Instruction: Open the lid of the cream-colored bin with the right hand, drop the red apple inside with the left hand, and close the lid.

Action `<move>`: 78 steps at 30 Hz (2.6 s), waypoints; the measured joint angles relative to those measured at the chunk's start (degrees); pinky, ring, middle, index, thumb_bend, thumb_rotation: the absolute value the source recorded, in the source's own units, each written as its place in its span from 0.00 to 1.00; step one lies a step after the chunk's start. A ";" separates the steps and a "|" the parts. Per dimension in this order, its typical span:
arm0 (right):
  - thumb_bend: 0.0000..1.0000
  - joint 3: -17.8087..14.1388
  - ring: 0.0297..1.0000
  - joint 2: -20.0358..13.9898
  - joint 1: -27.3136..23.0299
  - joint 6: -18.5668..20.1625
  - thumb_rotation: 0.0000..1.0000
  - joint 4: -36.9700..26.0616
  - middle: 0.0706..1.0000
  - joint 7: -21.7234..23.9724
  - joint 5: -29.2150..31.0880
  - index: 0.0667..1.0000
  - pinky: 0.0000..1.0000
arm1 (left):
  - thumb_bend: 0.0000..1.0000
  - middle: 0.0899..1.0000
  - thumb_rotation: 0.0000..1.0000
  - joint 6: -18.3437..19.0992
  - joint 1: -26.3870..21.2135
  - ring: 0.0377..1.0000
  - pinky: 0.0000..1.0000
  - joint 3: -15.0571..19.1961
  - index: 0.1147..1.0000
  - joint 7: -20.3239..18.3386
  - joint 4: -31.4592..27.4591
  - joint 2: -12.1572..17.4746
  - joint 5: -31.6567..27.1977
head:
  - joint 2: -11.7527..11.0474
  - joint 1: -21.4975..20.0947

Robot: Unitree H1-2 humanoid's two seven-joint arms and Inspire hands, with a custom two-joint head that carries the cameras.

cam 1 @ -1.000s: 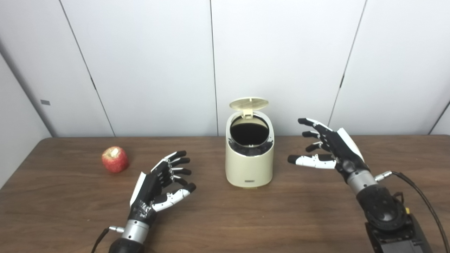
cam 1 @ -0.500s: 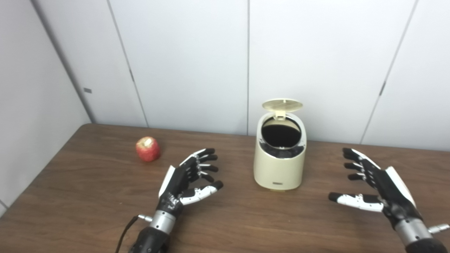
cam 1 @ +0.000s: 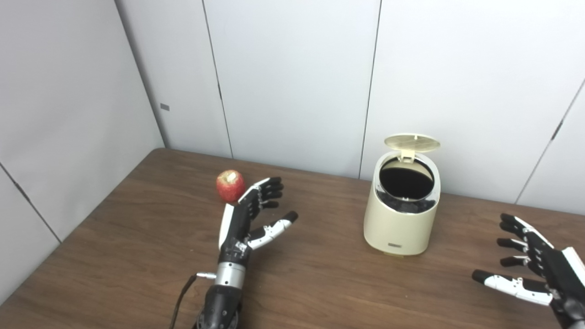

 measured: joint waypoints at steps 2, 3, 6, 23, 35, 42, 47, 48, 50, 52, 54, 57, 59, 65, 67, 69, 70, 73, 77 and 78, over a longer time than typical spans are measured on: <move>0.79 0.04 0.75 -0.01 0.01 -0.01 0.27 0.00 0.86 0.00 -0.02 0.85 0.56 | 0.71 0.79 0.16 0.28 -0.53 0.78 0.68 0.62 0.79 0.09 -0.04 2.06 0.27 | -0.18 0.26; 0.79 0.06 0.75 -0.01 0.00 -0.01 0.27 0.00 0.86 0.00 -0.05 0.85 0.56 | 0.72 0.79 0.17 0.61 -1.06 0.79 0.68 0.95 0.79 0.11 -0.18 3.12 0.31 | -0.18 0.26; 0.79 0.42 0.75 0.00 -0.01 -0.01 0.28 0.00 0.86 0.00 -0.28 0.85 0.54 | 0.76 0.80 0.19 2.58 -2.52 0.79 0.68 1.60 0.78 0.30 -1.68 5.28 0.62 | -0.26 0.35; 0.83 0.28 0.72 -0.03 -0.11 0.00 0.31 0.02 0.84 0.08 -0.10 0.83 0.50 | 0.81 0.88 0.13 10.98 -8.62 0.87 0.69 1.93 0.85 1.39 -0.68 13.98 5.78 | -0.26 0.09; 0.88 0.16 0.68 -0.46 -0.24 -0.09 0.30 0.88 0.81 0.55 1.05 0.80 0.46 | 0.91 0.90 0.20 13.20 -10.91 0.91 0.79 -0.02 0.87 1.25 4.63 16.83 8.31 | -0.18 -0.53; 0.91 0.15 0.66 -0.98 -0.26 -0.45 0.34 0.88 0.80 0.52 0.24 0.79 0.41 | 0.95 0.91 0.22 17.68 -11.74 0.93 0.84 -1.44 0.91 1.05 7.28 17.91 10.34 | -0.09 -0.88; 0.91 0.03 0.65 -1.52 -0.26 -0.43 0.34 0.86 0.80 0.53 0.33 0.78 0.41 | 0.94 0.93 0.21 17.88 -12.10 0.95 0.85 -2.11 0.92 1.59 10.64 17.97 11.58 | 0.09 -1.23; 0.91 -0.03 0.65 -1.58 -0.25 -0.41 0.34 0.85 0.80 0.53 0.43 0.78 0.41 | 0.94 0.93 0.22 17.92 -12.10 0.95 0.85 -2.20 0.92 1.71 11.13 17.97 11.73 | 0.17 -1.32; 0.91 -0.23 0.65 -1.69 -0.25 -0.34 0.34 0.80 0.79 0.54 0.82 0.77 0.41 | 0.93 0.94 0.23 18.01 -12.11 0.96 0.85 -2.55 0.92 1.95 11.65 17.97 12.19 | 0.09 -1.58; 0.91 -0.36 0.66 -1.73 -0.25 -0.31 0.33 0.69 0.80 0.55 1.15 0.77 0.40 | 0.93 0.95 0.23 18.01 -12.21 0.97 0.83 -2.87 0.92 2.57 12.40 17.96 12.39 | 0.09 -1.67; 0.91 -0.40 0.65 -1.83 -0.25 -0.31 0.33 0.65 0.80 0.58 1.27 0.77 0.40 | 0.92 0.94 0.24 18.01 -12.36 0.97 0.82 -3.18 0.91 3.45 13.29 17.96 12.86 | 0.09 -1.67; 0.93 -0.48 0.64 -2.07 -0.25 -0.21 0.34 0.49 0.78 0.60 1.29 0.76 0.39 | 0.93 0.93 0.26 18.10 -12.94 0.95 0.79 -3.61 0.90 4.21 14.99 17.97 13.75 | 0.09 -1.84; 0.94 -0.59 0.63 -2.13 -0.25 -0.18 0.34 0.34 0.77 0.65 1.37 0.75 0.39 | 0.94 0.91 0.27 18.14 -13.29 0.93 0.76 -4.14 0.90 4.68 15.92 17.96 14.15 | 0.09 -1.93; 0.90 -0.86 0.65 -2.43 -0.25 0.04 0.31 0.16 0.81 1.19 1.74 0.76 0.43 | 0.92 0.84 0.24 19.18 -14.14 0.83 0.66 -5.36 0.86 7.13 18.53 17.96 15.75 | 0.09 -2.20; 0.90 -0.85 0.65 -2.42 -0.24 0.04 0.31 -0.10 0.81 1.23 1.71 0.76 0.43 | 0.93 0.82 0.23 19.27 -14.25 0.81 0.65 -5.42 0.84 8.23 19.52 17.93 15.96 | 0.09 -2.28; 0.90 -0.86 0.65 -2.45 -0.24 0.03 0.31 -0.09 0.81 1.23 1.70 0.76 0.43 | 0.92 0.80 0.22 19.29 -14.62 0.79 0.63 -5.41 0.83 8.91 20.59 17.90 15.98 | 0.09 -2.28; 0.91 -0.85 0.65 -2.44 -0.24 0.03 0.31 -0.09 0.81 1.23 1.70 0.76 0.43 | 0.92 0.80 0.22 19.28 -14.76 0.78 0.62 -5.41 0.82 9.20 21.15 17.90 15.97 | 0.17 -2.37; 0.90 -0.86 0.64 -2.45 -0.24 0.04 0.31 -0.10 0.81 1.25 1.70 0.76 0.43 | 0.92 0.77 0.21 19.20 -15.35 0.76 0.61 -5.44 0.81 10.23 23.28 17.89 15.92 | 0.17 -2.37; 0.88 -0.85 0.66 -2.46 -0.23 0.30 0.30 -0.40 0.82 1.46 1.72 0.77 0.45 | 0.92 0.75 0.19 18.38 -16.06 0.73 0.58 -5.77 0.79 11.55 25.65 17.85 15.87 | 0.35 -2.37; 0.88 -0.84 0.66 -2.46 -0.23 0.33 0.30 -0.62 0.82 1.49 1.70 0.78 0.45 | 0.92 0.75 0.19 17.91 -16.44 0.72 0.57 -5.88 0.78 12.26 26.52 17.85 15.87 | 0.35 -2.37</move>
